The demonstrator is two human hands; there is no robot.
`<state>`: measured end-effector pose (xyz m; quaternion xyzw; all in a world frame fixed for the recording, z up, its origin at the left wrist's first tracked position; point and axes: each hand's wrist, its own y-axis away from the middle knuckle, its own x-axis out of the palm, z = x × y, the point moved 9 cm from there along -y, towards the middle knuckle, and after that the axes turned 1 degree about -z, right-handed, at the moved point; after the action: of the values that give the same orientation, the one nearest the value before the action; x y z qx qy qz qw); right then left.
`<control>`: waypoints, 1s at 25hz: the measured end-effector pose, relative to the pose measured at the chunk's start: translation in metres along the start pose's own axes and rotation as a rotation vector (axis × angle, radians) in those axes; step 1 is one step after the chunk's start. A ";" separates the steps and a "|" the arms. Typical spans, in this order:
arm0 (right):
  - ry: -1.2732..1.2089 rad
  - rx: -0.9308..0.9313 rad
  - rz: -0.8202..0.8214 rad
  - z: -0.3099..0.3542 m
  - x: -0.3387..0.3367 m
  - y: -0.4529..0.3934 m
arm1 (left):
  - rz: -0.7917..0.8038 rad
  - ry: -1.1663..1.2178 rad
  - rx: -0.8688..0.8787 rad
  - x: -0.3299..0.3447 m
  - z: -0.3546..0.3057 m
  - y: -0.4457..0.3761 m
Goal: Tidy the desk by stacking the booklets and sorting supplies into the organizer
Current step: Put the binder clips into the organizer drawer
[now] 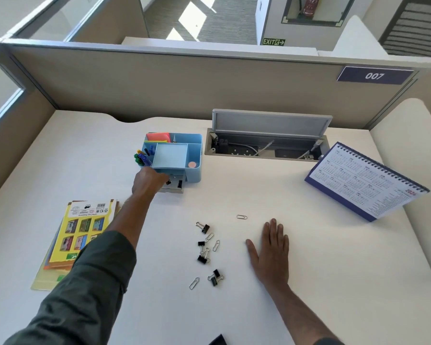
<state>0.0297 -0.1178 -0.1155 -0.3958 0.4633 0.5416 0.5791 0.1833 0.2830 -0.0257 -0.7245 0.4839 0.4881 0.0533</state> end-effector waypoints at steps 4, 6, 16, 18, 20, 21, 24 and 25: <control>-0.001 0.007 0.003 0.000 0.002 0.001 | 0.017 0.071 -0.063 0.009 0.007 -0.003; -0.015 0.007 -0.007 -0.002 0.001 0.001 | 0.015 0.092 -0.082 0.012 0.007 -0.002; -0.081 -0.025 -0.114 0.008 -0.007 -0.002 | -0.022 0.108 -0.002 -0.002 0.001 0.023; -0.103 -0.140 -0.145 0.039 -0.011 -0.005 | -0.076 0.149 0.083 -0.011 -0.003 0.042; -0.147 -0.236 -0.121 0.078 -0.010 -0.010 | -0.103 0.209 0.166 -0.015 -0.006 0.067; -0.167 -0.269 -0.094 0.098 -0.008 -0.013 | -0.103 0.234 0.204 -0.014 -0.007 0.080; -0.216 -0.306 0.004 0.141 0.000 -0.022 | -0.071 0.314 0.249 -0.004 0.004 0.106; -0.219 -0.296 0.043 0.148 0.003 -0.025 | -0.057 0.332 0.235 0.001 0.011 0.111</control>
<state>0.0708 0.0224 -0.0814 -0.4054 0.3212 0.6558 0.5499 0.0923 0.2301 0.0116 -0.7973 0.5188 0.3003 0.0710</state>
